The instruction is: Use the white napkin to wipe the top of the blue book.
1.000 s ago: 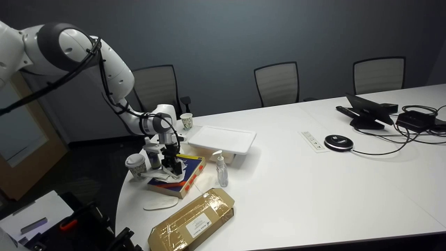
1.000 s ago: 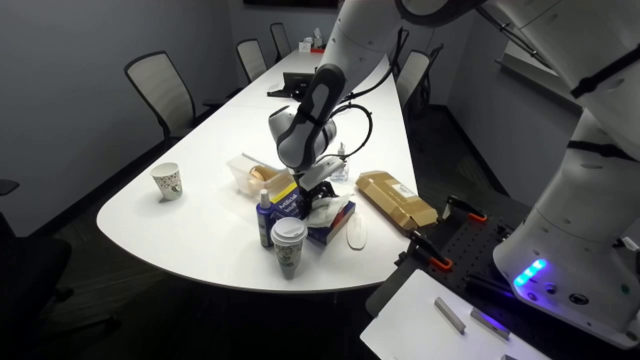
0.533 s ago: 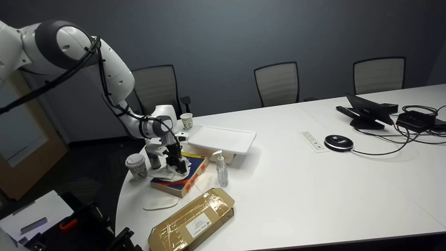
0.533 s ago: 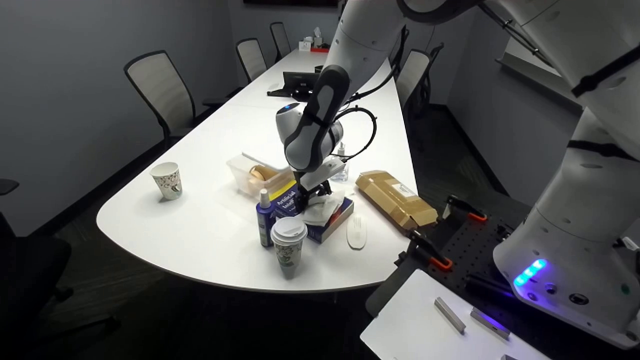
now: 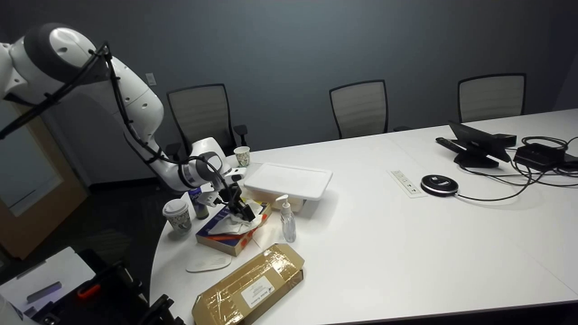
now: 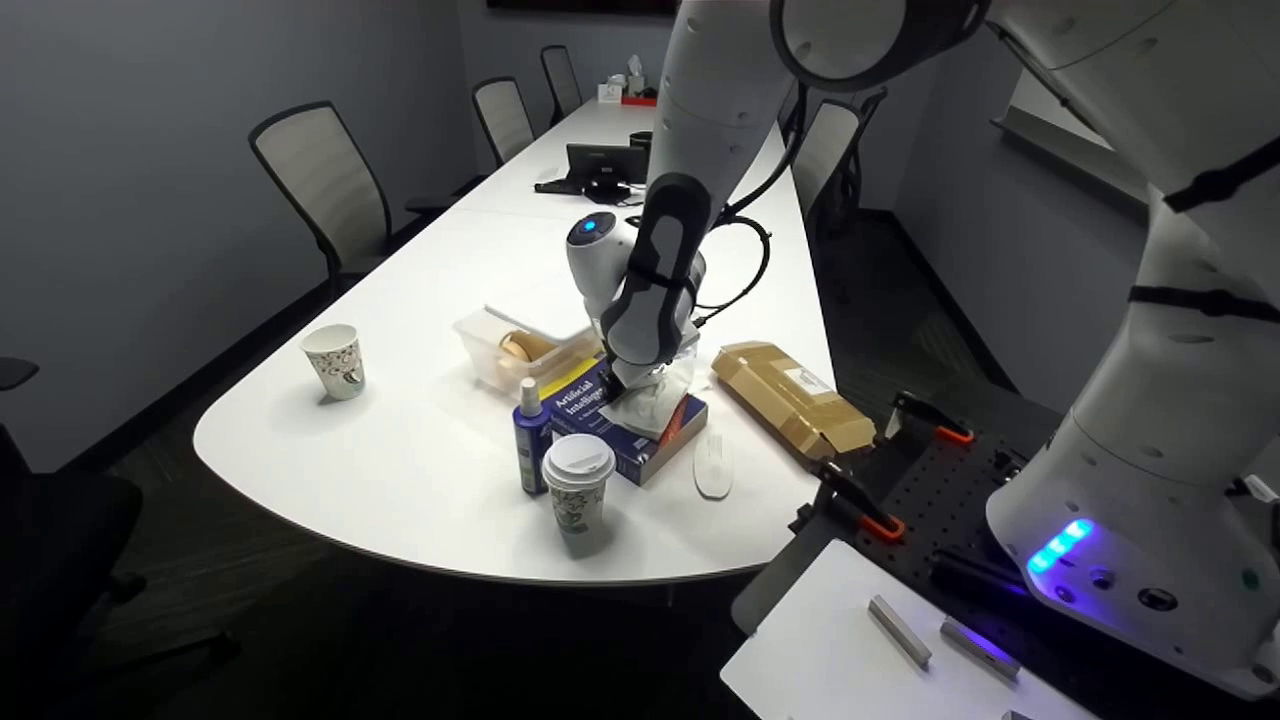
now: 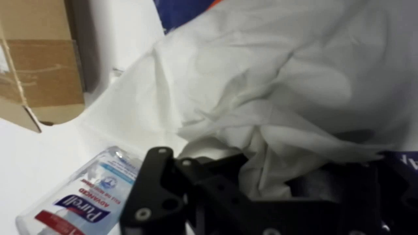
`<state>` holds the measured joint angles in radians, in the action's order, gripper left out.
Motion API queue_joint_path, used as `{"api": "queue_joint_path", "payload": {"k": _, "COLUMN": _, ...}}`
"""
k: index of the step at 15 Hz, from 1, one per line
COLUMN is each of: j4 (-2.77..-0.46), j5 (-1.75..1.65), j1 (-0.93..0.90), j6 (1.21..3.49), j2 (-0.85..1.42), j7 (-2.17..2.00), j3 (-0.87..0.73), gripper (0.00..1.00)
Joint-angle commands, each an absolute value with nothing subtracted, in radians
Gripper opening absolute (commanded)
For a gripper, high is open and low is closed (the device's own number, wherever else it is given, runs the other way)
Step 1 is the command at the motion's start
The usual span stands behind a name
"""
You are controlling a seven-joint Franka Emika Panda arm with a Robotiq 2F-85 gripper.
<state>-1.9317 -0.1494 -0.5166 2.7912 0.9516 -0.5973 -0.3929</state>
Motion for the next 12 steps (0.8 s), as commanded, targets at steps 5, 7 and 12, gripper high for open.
{"api": "queue_joint_path", "payload": {"k": 5, "j4": -1.986, "j5": -0.148, "j1": -0.536, "j6": 2.708, "j2": 0.922, "j7": -0.602, "j3": -0.382, "gripper": 0.0}}
{"api": "queue_joint_path", "payload": {"k": 7, "j4": -1.987, "j5": -0.143, "j1": -0.483, "j6": 2.69, "j2": 0.895, "j7": -0.552, "j3": -0.323, "gripper": 0.0}}
{"api": "queue_joint_path", "payload": {"k": 12, "j4": -1.949, "j5": -0.093, "j1": -0.335, "j6": 2.746, "j2": 0.899, "j7": -0.428, "j3": -0.176, "gripper": 0.0}}
